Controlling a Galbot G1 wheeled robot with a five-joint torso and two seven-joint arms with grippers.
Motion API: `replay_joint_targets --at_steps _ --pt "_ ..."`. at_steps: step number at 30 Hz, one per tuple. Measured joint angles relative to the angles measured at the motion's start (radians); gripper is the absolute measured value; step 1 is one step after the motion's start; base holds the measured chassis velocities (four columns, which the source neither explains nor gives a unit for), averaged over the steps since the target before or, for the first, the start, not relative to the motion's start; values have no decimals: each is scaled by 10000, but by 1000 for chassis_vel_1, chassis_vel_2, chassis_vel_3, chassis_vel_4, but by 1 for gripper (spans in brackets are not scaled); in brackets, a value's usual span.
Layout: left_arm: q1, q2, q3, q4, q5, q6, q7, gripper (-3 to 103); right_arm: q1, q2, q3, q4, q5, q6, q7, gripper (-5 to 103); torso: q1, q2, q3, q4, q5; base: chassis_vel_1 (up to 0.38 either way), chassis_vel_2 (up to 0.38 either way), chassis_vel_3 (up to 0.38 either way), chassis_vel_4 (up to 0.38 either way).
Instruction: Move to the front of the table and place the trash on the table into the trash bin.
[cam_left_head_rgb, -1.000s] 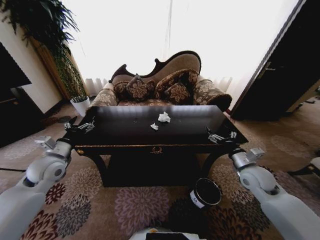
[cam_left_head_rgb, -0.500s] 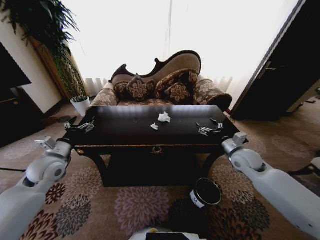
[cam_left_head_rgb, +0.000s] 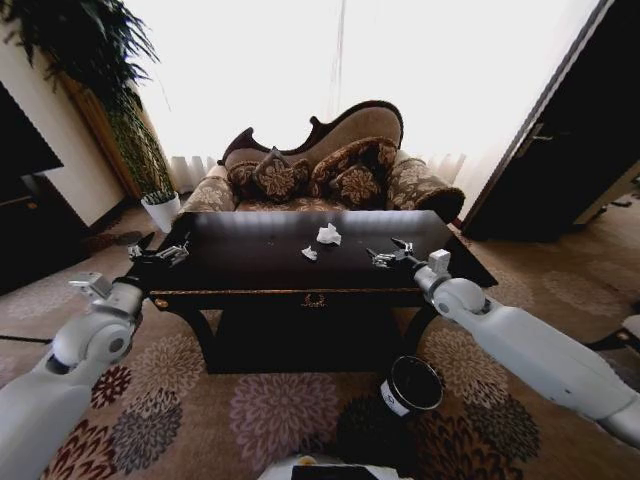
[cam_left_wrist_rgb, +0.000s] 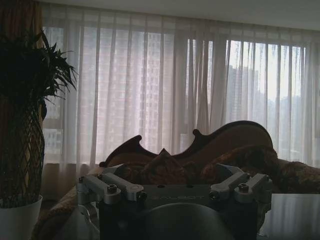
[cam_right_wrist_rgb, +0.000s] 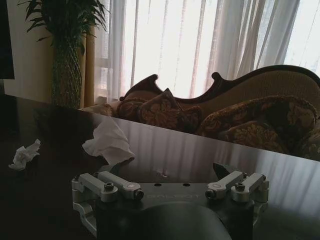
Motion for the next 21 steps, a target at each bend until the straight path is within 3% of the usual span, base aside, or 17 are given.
replay_joint_targets --at_steps 12,21 --pt "0 0 0 0 0 0 1 100 2580 1296 -2347 -1599 128 -40 -28 100 0 0 0 2 -1 0 0 0 0" --pt "0 0 0 0 0 0 0 100 3230 2252 -3323 -2288 215 -40 -76 100 0 -1 0 1 0 0 0 0 0"
